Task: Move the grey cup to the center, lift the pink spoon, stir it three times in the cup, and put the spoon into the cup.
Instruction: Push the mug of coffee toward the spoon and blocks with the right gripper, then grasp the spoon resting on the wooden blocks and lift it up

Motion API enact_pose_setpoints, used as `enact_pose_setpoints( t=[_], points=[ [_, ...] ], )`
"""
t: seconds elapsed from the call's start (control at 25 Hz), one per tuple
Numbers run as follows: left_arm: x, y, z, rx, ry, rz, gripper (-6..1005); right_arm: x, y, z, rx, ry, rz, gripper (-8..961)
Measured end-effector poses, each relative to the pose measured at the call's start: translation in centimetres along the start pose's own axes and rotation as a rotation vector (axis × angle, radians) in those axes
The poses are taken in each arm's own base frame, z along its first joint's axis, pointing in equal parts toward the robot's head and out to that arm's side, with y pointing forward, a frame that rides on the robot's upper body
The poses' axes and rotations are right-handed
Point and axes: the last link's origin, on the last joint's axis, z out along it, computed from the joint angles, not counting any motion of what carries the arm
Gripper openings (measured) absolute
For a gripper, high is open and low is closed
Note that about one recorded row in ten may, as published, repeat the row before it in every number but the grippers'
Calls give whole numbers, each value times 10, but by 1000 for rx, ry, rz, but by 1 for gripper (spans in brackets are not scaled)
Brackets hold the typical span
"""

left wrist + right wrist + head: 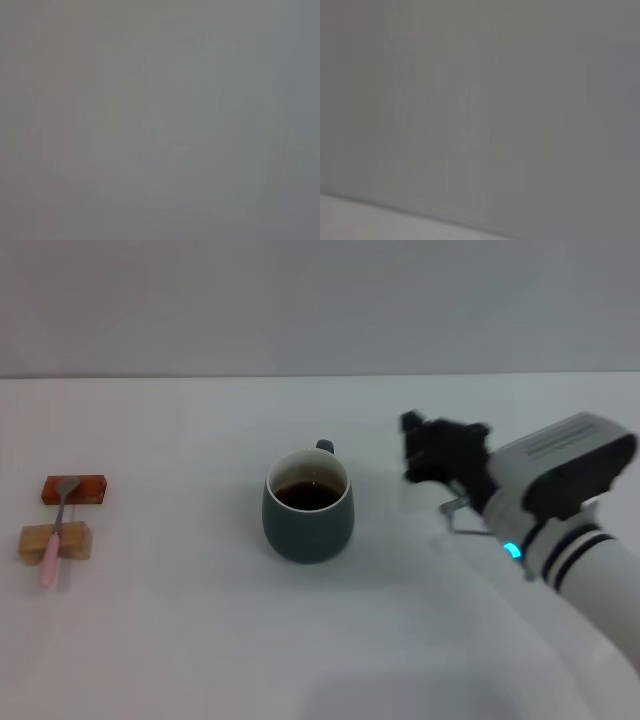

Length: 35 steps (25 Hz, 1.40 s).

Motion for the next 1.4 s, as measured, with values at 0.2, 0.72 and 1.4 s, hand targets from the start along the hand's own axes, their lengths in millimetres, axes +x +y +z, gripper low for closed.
enact_pose_setpoints(
  t=[0.2,0.72,1.4],
  points=[
    [-11,16,-3,-9,-4,-8,431,-1,-33,-13,95,-84,-25,33],
    [-6,18,-22,-38,3,63,432,-2,-95,-29,262,-100,-69,32],
    [-7,10,-53,-83,-89,84,704,-12,-115,-24,303,-86,-85,33]
  ],
)
